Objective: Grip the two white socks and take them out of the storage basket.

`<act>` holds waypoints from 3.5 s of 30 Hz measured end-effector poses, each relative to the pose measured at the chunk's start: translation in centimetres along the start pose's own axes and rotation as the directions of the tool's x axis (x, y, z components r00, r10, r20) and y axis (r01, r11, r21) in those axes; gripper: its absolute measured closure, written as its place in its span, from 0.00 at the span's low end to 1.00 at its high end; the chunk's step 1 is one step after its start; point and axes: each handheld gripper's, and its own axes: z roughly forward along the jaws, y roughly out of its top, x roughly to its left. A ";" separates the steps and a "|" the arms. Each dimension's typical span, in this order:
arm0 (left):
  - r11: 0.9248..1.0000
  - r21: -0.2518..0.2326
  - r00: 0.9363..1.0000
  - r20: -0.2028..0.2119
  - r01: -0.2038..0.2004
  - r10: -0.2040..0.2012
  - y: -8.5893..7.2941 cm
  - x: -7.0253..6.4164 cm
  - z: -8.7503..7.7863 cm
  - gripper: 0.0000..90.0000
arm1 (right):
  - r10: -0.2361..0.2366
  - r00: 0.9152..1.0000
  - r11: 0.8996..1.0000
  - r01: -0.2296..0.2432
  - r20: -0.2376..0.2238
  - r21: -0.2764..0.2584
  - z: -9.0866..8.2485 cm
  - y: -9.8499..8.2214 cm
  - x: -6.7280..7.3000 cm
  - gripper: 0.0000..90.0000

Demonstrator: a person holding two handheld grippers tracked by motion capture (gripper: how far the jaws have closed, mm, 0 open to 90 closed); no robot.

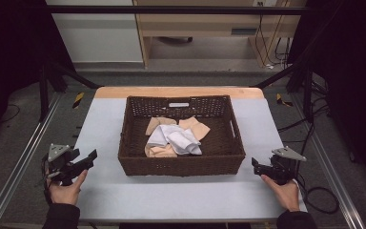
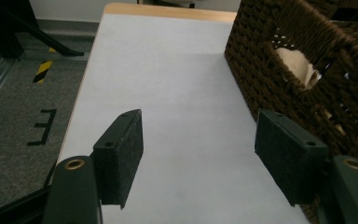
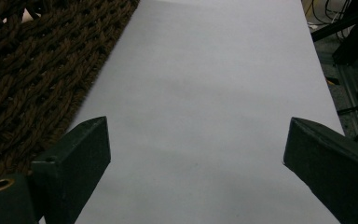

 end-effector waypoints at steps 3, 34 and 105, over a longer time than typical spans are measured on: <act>1.000 -0.015 1.000 0.008 -0.001 0.001 0.4 -0.3 -0.2 0.36 | -0.002 1.000 1.000 0.002 0.005 -0.004 -0.1 0.0 0.0 0.08; 0.986 -0.145 0.992 0.088 -0.082 0.095 8.3 -7.9 0.2 0.38 | -0.013 0.999 1.000 0.013 0.029 -0.013 -0.3 0.0 -0.2 0.08; 0.901 0.157 0.899 0.249 -0.404 0.360 6.8 -21.8 15.3 0.36 | -0.018 1.000 1.000 0.017 0.023 0.004 0.2 0.1 -0.2 0.08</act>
